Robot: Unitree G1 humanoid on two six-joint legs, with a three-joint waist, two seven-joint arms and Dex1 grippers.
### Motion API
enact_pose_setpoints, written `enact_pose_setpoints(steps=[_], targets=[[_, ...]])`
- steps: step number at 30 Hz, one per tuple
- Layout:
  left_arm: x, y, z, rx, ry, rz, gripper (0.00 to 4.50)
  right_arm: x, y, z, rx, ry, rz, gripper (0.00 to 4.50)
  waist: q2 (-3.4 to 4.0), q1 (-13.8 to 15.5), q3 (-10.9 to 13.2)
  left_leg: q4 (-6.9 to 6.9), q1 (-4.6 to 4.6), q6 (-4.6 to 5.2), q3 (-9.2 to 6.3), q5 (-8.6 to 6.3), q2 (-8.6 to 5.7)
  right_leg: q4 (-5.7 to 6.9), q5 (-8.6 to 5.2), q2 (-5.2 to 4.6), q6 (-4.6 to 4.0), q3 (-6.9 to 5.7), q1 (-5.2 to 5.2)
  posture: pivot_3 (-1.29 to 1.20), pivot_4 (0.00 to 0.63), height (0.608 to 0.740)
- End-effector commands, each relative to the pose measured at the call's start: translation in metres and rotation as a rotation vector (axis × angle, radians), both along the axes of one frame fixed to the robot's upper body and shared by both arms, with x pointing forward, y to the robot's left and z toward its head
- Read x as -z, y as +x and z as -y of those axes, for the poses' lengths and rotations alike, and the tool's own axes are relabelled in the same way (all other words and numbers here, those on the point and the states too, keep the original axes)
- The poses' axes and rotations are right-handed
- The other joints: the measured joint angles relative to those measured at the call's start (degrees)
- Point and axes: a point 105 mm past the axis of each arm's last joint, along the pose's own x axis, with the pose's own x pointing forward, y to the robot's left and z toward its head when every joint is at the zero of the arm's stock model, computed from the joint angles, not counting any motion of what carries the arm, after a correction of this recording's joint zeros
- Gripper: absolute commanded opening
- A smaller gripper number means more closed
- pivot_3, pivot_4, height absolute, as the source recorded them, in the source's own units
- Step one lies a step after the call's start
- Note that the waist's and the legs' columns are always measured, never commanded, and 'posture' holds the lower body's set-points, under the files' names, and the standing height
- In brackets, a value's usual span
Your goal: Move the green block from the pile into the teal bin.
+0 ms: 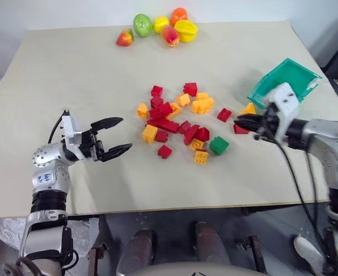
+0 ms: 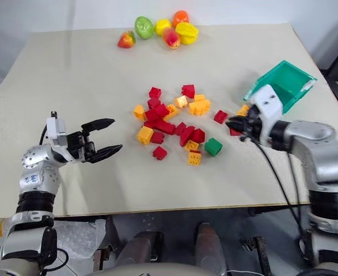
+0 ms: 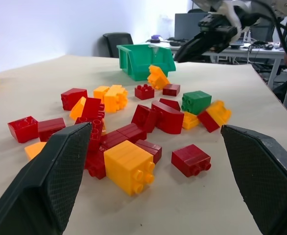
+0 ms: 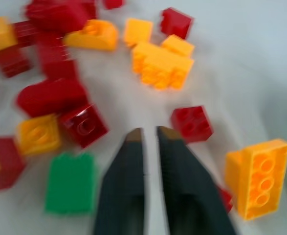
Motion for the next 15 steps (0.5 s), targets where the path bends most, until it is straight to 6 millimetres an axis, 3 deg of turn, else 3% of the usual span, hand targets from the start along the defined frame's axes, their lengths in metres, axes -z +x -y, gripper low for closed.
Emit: enact_pose_setpoints(steps=[1,9,15], targets=[[-0.005,-0.001,-0.001,0.019,0.006,0.028,4.5,-0.006,-0.022,0.023,-0.09,-0.063,-0.032,1.97,-0.03,0.1,0.0,0.0,0.0,0.04,0.0,-0.02,0.0,-0.09,0.01,0.01,0.01,-0.03,0.04,0.0,0.15,0.74],[-0.005,-0.004,-0.004,0.038,0.004,0.021,4.5,0.005,-0.047,0.052,-0.089,-0.166,-0.104,4.47,-0.05,0.0,0.0,0.04,0.01,0.06,0.12,-0.04,0.03,-0.22,0.06,-0.01,0.1,0.0,0.07,0.0,0.15,0.74],[-0.005,-0.004,-0.005,0.035,0.007,0.023,4.5,0.0,-0.046,0.042,-0.105,-0.175,-0.069,4.47,-0.05,0.1,0.0,0.15,0.01,0.05,0.12,-0.04,0.08,-0.29,0.06,-0.05,0.1,0.02,0.07,0.0,0.15,0.74]])
